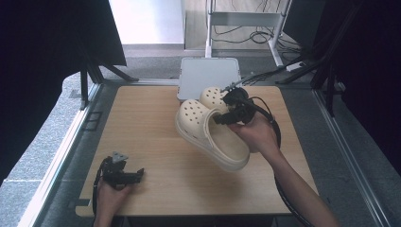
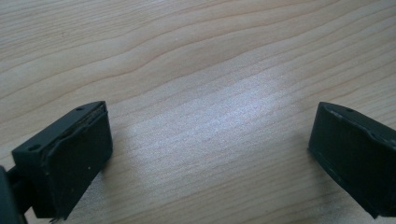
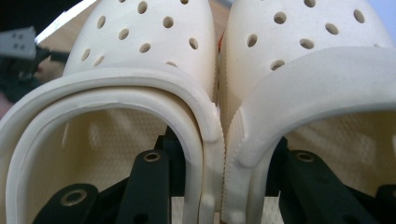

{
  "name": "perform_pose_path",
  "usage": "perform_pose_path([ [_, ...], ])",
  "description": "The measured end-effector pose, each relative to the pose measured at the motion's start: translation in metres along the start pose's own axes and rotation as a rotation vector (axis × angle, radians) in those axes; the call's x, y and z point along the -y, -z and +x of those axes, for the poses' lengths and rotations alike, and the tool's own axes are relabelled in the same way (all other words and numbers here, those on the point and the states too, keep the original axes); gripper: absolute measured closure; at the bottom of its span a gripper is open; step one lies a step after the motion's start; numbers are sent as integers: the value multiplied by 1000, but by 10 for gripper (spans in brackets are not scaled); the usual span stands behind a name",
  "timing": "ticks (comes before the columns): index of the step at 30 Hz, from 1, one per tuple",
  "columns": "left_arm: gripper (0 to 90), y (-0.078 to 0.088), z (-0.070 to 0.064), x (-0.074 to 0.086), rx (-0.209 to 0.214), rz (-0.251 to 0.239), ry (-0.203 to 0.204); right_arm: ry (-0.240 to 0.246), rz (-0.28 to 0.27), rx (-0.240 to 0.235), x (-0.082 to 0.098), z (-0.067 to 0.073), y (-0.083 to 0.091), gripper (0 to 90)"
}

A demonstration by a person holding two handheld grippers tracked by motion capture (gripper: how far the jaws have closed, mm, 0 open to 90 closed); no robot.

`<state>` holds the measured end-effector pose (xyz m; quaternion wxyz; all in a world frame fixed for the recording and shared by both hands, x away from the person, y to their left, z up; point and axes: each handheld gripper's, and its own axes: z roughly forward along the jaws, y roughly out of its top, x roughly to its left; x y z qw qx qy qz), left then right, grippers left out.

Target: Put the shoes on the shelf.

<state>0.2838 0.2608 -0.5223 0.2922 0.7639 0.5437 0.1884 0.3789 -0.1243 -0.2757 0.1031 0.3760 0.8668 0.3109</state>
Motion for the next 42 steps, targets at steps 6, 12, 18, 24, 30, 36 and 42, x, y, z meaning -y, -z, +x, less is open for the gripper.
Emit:
perform_pose_path([
  [6, 0, 0, 0, 0, 0, -1, 1, -55, -8, 32, -23, -8, -9, 648],
  [12, 0, 0, 0, 0, 0, 0, -2, -111, -9, 80, -41, -21, -19, 648],
  [18, 0, 0, 0, 0, 2, 0, -2, -172, -11, 125, -52, -34, -30, 647],
  [24, 0, 0, 0, 0, 0, 2, -4, -217, -15, 157, -67, -43, -37, 647],
  [30, 0, 0, 0, 0, 0, 1, 0, -249, -26, 185, -85, -50, -45, 647],
  [36, 0, 0, 0, 0, 1, 2, 0, -288, -25, 199, -101, -60, -56, 647],
  [42, 0, 0, 0, 0, 1, 0, 3, -353, -41, 231, -114, -69, -69, 647],
])
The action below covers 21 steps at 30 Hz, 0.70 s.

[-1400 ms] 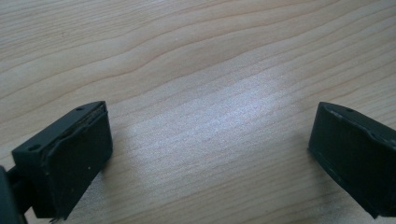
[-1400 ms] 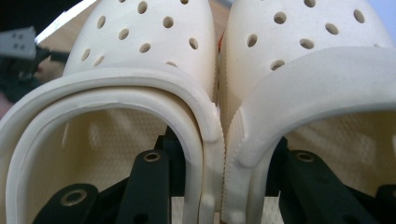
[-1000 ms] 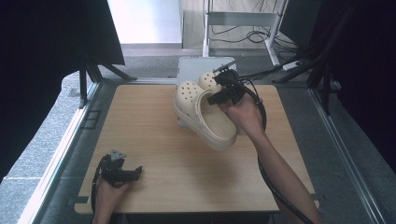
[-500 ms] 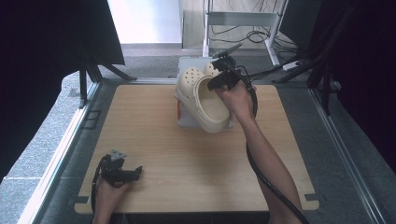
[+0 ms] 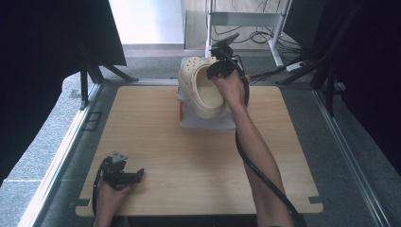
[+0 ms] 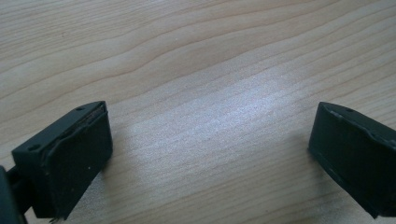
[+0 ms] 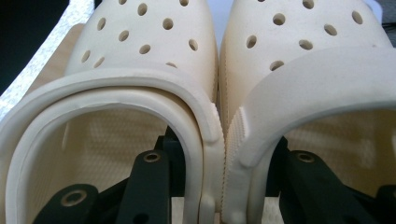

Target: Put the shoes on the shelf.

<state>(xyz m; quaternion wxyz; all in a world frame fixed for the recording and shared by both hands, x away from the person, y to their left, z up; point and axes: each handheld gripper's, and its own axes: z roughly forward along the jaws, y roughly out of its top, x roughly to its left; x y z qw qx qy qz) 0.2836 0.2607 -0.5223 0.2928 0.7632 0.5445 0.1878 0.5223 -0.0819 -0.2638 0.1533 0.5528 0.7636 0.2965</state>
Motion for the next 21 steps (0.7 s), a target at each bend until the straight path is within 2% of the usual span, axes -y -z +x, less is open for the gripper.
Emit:
perform_pose_path([
  [5, 0, 0, 0, 0, 0, -1, 0, -34, -7, 50, -13, 1, -10, 646],
  [10, 0, 0, 0, 0, 0, -1, 0, -87, -19, 81, -24, -2, -21, 646],
  [16, 0, 0, 0, 0, -1, -3, 0, -143, -30, 99, -36, -7, -34, 646],
  [21, 0, 0, 0, 0, 0, 1, -3, -163, -26, 101, -44, -11, -46, 645],
])
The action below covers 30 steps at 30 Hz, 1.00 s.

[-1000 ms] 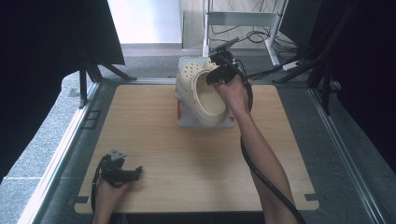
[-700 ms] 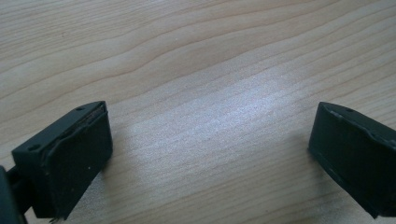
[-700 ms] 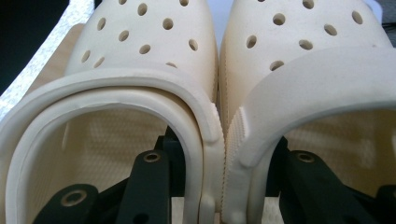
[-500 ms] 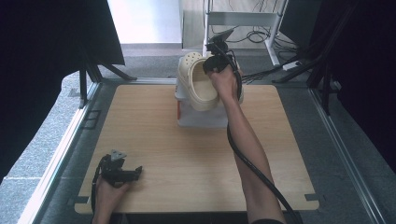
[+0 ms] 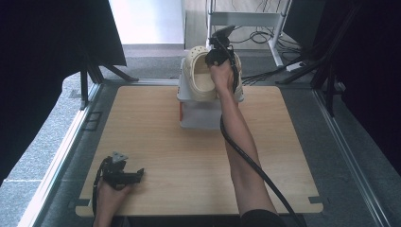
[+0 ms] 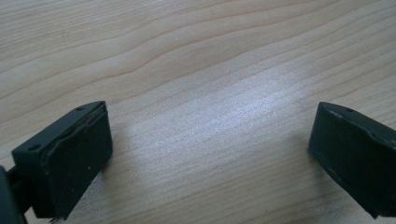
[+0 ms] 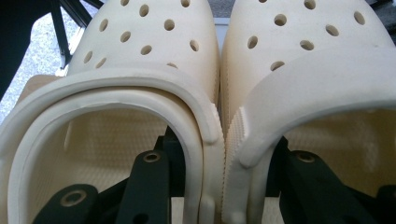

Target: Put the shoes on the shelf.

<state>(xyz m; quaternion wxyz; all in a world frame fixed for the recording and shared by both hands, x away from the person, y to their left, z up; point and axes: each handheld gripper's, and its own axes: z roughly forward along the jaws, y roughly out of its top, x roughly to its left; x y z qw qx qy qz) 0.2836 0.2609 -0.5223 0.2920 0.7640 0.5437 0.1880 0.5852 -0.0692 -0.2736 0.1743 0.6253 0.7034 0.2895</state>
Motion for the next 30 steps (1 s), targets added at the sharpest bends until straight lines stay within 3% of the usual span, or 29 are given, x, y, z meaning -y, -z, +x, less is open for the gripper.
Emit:
perform_pose_path([
  [11, 0, 0, 0, 0, -1, -4, 0, 20, 10, 7, -3, 7, -31, 636],
  [15, 0, 0, 0, 0, -1, -4, 0, 40, -9, -3, -1, 7, -31, 605],
  [18, 0, 0, 0, 0, -1, -4, 0, 51, -27, -37, 0, 4, -29, 511],
  [23, 0, 0, 0, 0, -1, -4, 0, 112, -22, -102, 3, 3, -22, 346],
  [30, 0, 0, 0, 0, -1, -5, 0, 183, -9, -172, 9, -1, -15, 210],
])
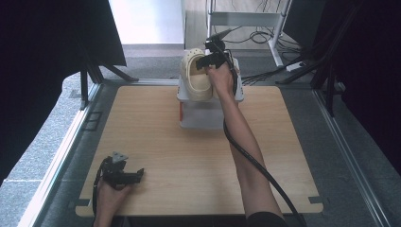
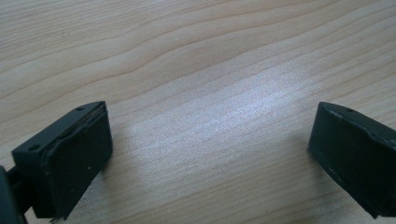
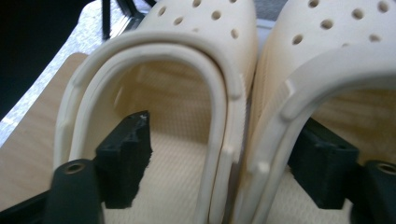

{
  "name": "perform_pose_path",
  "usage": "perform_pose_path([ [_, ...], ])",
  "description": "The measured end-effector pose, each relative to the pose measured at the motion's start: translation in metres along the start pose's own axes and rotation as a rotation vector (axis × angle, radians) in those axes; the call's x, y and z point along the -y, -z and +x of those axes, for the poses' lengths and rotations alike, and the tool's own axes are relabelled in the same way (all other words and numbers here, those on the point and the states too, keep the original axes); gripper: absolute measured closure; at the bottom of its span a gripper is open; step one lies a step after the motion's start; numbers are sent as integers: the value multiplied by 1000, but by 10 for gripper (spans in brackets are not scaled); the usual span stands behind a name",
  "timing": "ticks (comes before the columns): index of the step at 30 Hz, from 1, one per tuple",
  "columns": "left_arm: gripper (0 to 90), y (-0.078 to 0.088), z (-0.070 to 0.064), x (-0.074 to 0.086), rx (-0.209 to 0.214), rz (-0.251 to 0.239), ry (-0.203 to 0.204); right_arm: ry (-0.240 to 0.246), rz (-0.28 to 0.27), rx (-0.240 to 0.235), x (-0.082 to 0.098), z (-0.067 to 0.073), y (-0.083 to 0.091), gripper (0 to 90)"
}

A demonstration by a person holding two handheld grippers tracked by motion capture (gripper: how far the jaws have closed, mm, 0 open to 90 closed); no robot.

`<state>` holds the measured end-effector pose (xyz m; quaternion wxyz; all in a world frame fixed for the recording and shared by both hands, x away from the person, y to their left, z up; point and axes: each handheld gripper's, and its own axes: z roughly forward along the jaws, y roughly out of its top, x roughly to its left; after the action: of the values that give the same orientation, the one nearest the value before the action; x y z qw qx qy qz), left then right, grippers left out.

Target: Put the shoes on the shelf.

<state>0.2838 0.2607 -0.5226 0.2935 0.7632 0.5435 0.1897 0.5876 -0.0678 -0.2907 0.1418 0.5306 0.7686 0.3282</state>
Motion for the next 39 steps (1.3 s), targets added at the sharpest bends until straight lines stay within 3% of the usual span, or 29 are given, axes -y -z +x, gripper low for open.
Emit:
perform_pose_path([
  [6, 0, 0, 0, 0, -2, 2, 2, 94, 9, -30, 8, 3, 6, 127],
  [10, 0, 0, 0, 0, -3, 1, 3, 158, 20, -23, 12, 6, 15, 99],
  [14, 0, 0, 0, 0, -4, 1, 4, 198, -9, -50, 18, 6, 26, 58],
  [18, 0, 0, -1, 0, -3, 1, 8, 245, -5, -73, 24, 9, 37, 13],
  [21, 0, 0, -1, 0, -5, 0, 7, 254, -35, -97, 30, 10, 46, 0],
  [27, 0, 0, -1, 0, -5, 0, 7, 219, -75, -152, 41, 9, 65, 0],
  [30, 0, 0, -1, 0, -5, 0, 7, 269, -79, -159, 49, 9, 72, 0],
  [39, 0, 0, -1, 0, -3, 2, 6, 343, -60, -205, 79, 11, 89, 0],
])
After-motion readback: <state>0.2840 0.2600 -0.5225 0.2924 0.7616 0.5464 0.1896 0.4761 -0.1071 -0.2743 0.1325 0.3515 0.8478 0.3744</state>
